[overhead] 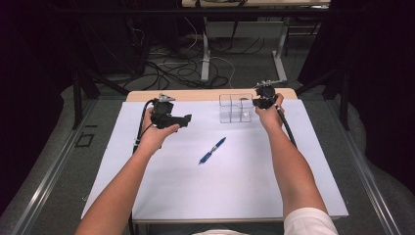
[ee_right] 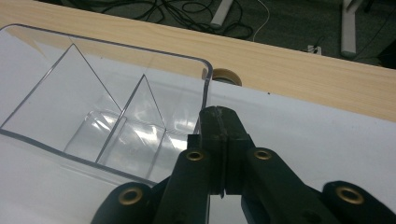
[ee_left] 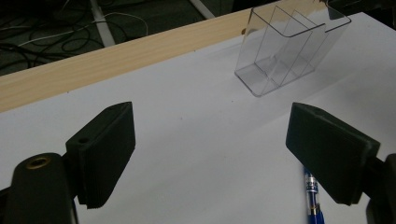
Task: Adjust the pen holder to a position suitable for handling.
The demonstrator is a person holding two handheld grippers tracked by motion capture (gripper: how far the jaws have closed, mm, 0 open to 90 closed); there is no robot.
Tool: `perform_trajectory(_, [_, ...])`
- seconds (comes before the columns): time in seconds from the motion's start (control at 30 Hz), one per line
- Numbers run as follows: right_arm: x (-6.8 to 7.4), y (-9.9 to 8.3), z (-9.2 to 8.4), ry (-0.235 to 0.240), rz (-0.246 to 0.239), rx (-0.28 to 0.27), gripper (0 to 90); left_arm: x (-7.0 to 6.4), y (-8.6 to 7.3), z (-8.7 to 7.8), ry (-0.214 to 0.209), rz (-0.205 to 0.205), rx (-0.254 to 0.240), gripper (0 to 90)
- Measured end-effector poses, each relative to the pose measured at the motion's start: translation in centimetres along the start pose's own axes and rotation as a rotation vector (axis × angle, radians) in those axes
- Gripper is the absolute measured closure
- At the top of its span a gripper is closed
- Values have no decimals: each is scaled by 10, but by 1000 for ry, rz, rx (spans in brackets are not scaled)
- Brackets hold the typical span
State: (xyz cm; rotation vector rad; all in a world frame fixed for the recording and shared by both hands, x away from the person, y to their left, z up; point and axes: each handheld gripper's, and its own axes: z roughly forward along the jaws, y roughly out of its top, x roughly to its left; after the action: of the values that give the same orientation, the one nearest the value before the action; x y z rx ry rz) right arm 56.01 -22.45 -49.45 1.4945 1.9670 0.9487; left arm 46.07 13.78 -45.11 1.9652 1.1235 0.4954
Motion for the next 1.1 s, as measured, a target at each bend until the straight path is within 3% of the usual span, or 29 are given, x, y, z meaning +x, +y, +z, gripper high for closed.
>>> perform_trajectory(0.23, [6,-1,2,19,-16,-14,900,0,-3,1,1,0,6,162])
perform_trajectory(0.4, [17,0,5,36,-37,-27,900,0,-4,3,-2,-4,6,163])
perform_trajectory(1.1, [61,4,17,104,-46,-51,900,-2,-3,3,-4,0,9,164])
